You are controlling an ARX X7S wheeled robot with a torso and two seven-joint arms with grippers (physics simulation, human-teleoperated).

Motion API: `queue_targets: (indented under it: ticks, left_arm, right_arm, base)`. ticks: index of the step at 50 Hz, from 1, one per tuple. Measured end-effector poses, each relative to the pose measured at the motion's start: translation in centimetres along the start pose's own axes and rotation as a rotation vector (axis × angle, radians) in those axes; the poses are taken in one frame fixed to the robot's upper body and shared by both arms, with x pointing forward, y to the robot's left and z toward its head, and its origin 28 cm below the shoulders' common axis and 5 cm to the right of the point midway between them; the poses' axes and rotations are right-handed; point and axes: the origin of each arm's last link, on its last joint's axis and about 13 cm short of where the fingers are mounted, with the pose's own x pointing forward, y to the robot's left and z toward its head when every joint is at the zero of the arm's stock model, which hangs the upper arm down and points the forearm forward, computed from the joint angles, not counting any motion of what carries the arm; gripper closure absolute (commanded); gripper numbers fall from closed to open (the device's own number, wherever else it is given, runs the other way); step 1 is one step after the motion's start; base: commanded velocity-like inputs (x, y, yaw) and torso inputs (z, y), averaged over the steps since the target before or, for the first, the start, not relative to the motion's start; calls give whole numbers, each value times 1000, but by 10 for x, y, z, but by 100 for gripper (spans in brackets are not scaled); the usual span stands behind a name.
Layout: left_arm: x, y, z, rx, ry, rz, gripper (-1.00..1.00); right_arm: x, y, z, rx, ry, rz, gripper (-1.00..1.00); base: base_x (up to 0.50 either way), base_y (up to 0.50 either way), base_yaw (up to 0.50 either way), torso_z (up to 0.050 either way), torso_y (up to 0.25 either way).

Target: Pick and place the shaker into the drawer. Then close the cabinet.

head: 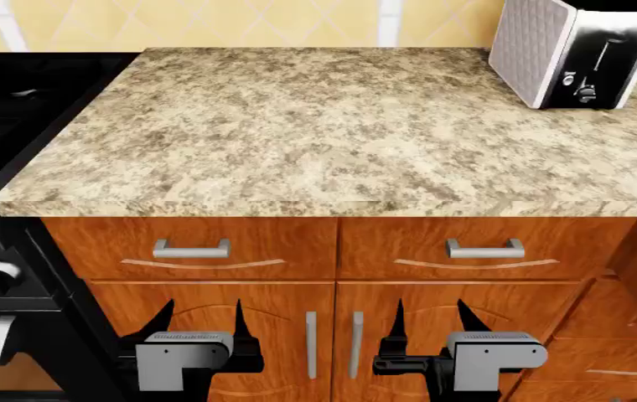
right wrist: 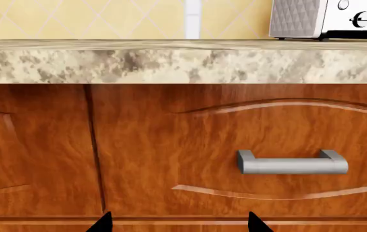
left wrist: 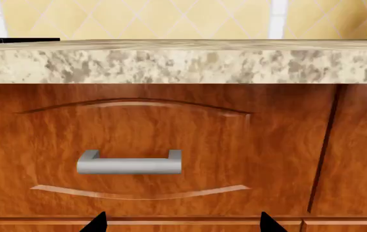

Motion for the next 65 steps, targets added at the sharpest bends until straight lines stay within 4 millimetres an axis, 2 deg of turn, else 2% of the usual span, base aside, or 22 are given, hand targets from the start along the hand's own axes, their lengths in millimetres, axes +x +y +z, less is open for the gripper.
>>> queue_targets:
  ticks: [49,52,54,57,62,65]
  left_arm:
    - [0,-1,-1,30,-9,-7,-100]
    - [0,1,1,22,-9,1,-100]
    - [4,1,11,7,-19,8,-100]
    - [27,2,48,-30,-82,19,-100]
    - [87,1,138,-94,-221,30,-100]
    - [128,-1,206,-115,-354,15,-100]
  right_arm:
    - [-3,2,0,-29,-5,49,-100]
    - [-3,2,3,-18,-1,39,-100]
    - [1,1,14,-15,-11,31,-100]
    - [23,-5,54,-40,-83,21,-100]
    - [80,-11,135,-139,-131,53,-100]
    - [120,-9,198,-194,-222,85,-100]
  base:
    - [0,490,0,0,0]
    - [0,0,0,0,0]
    - [0,0,0,0,0]
    - [0,0,0,0,0]
    - [0,0,0,0,0]
    - [0,0,0,0,0]
